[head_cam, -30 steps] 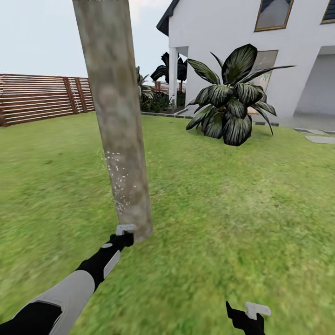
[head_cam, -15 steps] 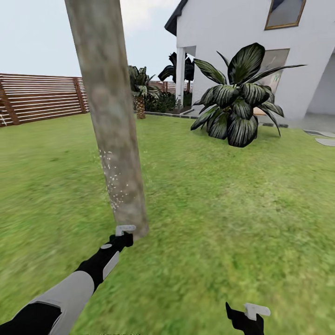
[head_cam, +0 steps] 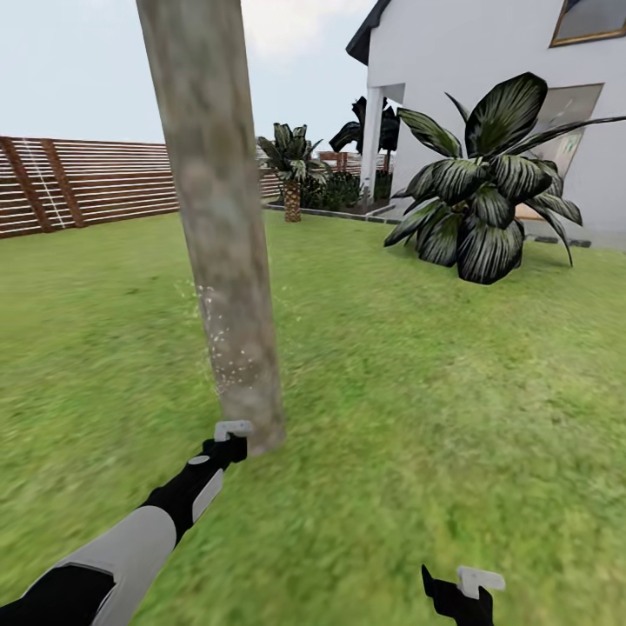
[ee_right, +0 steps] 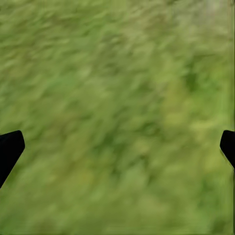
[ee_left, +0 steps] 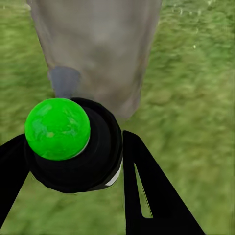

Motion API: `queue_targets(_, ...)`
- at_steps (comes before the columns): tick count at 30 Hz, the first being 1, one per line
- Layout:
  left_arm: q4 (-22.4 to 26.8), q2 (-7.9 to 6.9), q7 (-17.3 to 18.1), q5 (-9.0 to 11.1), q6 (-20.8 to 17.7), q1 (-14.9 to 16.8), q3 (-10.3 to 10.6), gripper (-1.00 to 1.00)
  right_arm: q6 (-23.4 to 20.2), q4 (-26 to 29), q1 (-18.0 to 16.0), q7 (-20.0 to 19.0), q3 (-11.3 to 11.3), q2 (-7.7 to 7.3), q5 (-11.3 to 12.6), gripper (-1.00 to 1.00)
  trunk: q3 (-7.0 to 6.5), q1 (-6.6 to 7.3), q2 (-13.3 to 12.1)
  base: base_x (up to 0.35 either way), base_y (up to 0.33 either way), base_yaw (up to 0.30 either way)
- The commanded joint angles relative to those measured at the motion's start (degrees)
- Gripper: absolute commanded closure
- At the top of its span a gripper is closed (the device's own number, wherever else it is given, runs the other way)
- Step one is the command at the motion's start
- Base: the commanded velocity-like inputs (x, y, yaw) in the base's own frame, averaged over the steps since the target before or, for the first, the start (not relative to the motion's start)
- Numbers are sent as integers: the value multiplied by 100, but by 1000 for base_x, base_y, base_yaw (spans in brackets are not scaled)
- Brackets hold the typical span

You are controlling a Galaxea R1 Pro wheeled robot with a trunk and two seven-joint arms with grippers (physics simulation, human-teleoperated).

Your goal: In the garden, pick up the pesticide atomizer on the floor and spray pesticide onto both trees until each tree trunk is fully covered.

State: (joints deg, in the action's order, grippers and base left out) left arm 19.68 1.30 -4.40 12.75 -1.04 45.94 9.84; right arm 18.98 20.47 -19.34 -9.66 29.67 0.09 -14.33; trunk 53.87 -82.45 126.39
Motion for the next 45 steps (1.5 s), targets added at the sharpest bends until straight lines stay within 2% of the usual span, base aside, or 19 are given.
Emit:
queue_targets(1,2,1,-9,4,-1,1,1,100,0,-4,0,0,2,0,0,-100,0,0,0,238,-188,9)
queue_targets(5,3,10,-17,3,-43,2,-7,100,0,-8,0,-1,-3,0,-8,-100,0,0,0,179,-225,1)
queue_targets(7,9,25,-17,2,-243,2,-8,100,-3,-67,0,4,-5,0,-13,-100,0,0,0,145,-243,0)
queue_targets(10,11,21,-19,7,-321,2,-8,100,0,-146,0,3,-5,0,-4,-100,0,0,0,97,-257,0)
queue_targets(15,14,19,-26,9,-327,2,-9,100,0,-149,0,8,-5,0,1,-100,0,0,0,5,-274,21)
queue_targets(24,10,19,-26,4,-327,2,-8,100,0,-157,0,5,-5,0,1,-100,0,0,0,0,-275,236)
queue_targets(33,10,11,-26,0,-327,2,-8,100,0,-157,0,7,-5,0,1,-100,0,0,0,0,-275,32)
queue_targets(45,10,2,-26,0,-335,2,-8,100,0,-157,0,2,-5,0,-8,-100,0,0,0,115,-256,268)
